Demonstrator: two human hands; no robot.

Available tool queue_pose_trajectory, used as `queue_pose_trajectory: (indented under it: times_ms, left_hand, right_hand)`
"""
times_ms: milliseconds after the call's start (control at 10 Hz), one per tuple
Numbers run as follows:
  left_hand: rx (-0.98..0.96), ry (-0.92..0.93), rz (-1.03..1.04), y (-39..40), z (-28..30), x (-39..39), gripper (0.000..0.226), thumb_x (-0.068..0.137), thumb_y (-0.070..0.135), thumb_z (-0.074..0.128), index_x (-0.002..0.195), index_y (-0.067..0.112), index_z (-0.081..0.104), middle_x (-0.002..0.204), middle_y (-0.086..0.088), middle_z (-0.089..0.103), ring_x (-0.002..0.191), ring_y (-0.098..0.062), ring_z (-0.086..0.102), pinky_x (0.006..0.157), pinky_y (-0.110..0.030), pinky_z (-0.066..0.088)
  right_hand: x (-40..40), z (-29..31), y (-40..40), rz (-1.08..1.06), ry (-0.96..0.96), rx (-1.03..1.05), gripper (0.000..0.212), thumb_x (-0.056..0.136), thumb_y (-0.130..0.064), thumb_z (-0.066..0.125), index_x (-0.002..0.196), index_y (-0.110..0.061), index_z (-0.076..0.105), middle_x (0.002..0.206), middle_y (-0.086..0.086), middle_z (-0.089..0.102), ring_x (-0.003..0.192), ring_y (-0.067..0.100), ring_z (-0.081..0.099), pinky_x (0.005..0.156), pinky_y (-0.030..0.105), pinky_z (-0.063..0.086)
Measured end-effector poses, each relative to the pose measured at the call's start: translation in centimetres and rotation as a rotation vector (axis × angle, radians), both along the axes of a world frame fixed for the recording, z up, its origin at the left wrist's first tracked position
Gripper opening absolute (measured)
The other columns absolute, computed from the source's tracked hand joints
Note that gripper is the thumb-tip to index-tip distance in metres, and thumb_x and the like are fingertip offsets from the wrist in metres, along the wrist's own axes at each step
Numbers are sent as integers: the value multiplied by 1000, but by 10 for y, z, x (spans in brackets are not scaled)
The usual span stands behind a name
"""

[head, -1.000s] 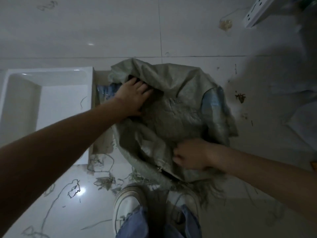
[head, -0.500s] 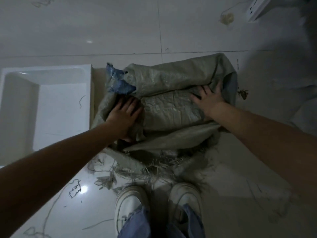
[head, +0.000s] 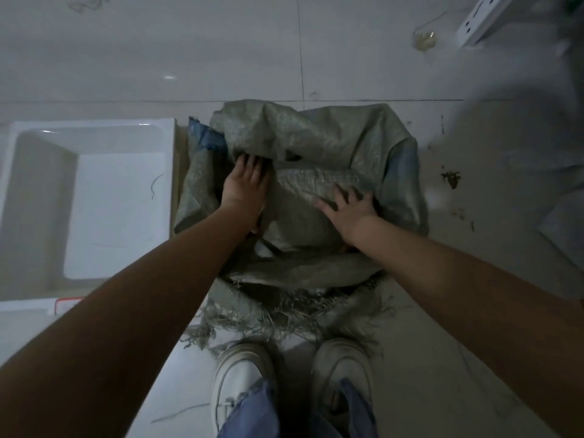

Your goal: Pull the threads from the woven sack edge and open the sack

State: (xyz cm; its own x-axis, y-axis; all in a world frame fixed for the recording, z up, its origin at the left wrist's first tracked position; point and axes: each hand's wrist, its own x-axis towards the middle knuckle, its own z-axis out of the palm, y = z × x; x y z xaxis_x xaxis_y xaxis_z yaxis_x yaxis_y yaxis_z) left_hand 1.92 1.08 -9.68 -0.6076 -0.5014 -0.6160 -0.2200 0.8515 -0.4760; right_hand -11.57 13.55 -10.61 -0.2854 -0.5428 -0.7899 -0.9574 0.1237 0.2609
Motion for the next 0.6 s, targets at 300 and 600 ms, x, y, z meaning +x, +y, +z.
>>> queue_pose_trajectory:
  times_ms: [300, 600]
  left_hand:
    - [192, 124, -125, 3, 23, 20, 78, 93, 54, 33, 152, 8, 9, 162, -9, 7, 151, -25, -2, 123, -41, -1]
    - [302, 234, 107, 24, 92, 30, 60, 95, 47, 34, 146, 15, 33, 152, -10, 34, 142, -25, 30, 114, -39, 26]
  right_hand:
    - [-4, 33, 8, -237, -239, -57, 118, 75, -61, 63, 148, -25, -23, 158, 12, -21, 148, 35, -4, 116, 57, 15]
    - [13, 120, 2, -259, -341, -171, 106, 83, -54, 59, 150, -21, -16, 161, 13, -7, 146, 32, 12, 118, 42, 22]
